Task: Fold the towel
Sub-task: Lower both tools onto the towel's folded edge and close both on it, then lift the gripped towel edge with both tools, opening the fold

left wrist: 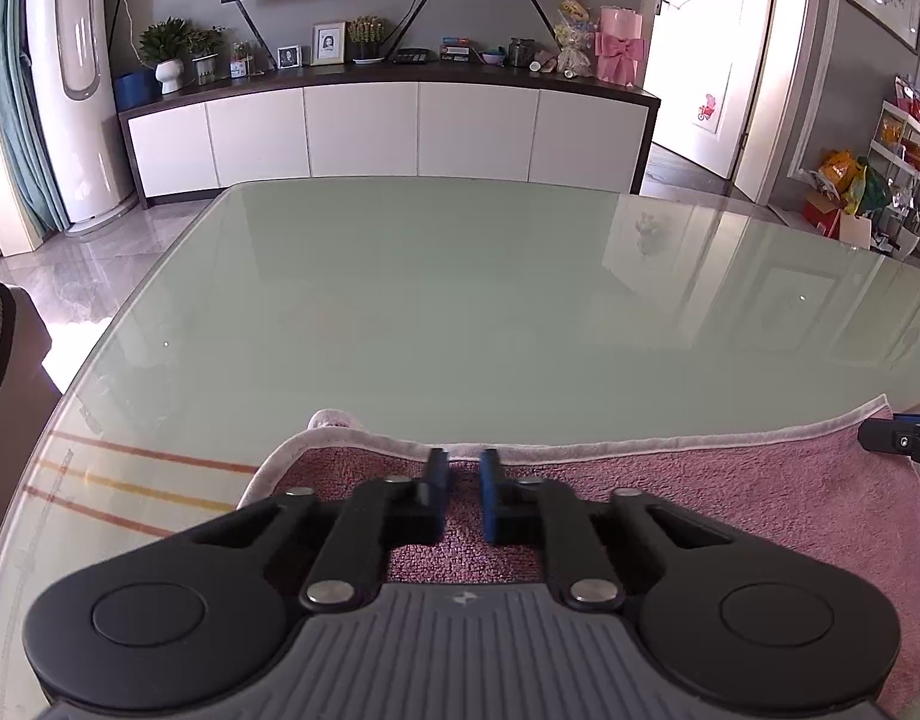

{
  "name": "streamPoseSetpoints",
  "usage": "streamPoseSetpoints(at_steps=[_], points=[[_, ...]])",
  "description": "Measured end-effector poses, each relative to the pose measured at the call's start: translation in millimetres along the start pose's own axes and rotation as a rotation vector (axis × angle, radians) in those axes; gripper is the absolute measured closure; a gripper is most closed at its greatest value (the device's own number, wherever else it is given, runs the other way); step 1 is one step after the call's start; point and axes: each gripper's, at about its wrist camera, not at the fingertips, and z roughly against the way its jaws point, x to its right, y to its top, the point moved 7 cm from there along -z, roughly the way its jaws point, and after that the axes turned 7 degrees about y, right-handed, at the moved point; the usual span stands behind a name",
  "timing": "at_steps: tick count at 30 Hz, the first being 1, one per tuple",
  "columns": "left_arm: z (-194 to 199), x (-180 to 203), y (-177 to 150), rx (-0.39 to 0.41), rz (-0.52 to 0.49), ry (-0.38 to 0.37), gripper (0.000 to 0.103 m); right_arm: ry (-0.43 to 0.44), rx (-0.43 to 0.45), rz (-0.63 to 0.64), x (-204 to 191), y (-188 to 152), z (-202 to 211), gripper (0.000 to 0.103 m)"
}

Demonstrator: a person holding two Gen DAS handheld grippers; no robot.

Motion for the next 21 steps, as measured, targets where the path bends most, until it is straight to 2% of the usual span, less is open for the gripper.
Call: streamPoseSetpoints(at_steps=[2,3,6,7,9,14,21], points=[[2,-1,1,0.004,0.001,-0.002,0.096,0.005,0.000,-0.003,1,0,0,0.081],[5,-3,3,0.015,0.004,0.000,0.092,0.007,0.002,-0.001,0,1,1,0.081],[17,-13,9,0.083,-0.013,0.059,0.070,0.015,0.011,-0.006,0,3,3,0.076],[20,-16,11,0.098,-0.022,0.081,0.061,0.021,0.015,-0.007,0,4,3,0.069],[19,-26,11,0.093,-0.016,0.102,0.055,0.022,0.018,-0.007,0,5,3,0.068],[5,-42,8,0.020,0.021,0.112,0.057,0.019,0.007,-0.016,2,4,0,0.068],[7,-56,15,0.026,0.036,0.135,0.059,0.021,-0.003,-0.019,3,3,-3,0.067]])
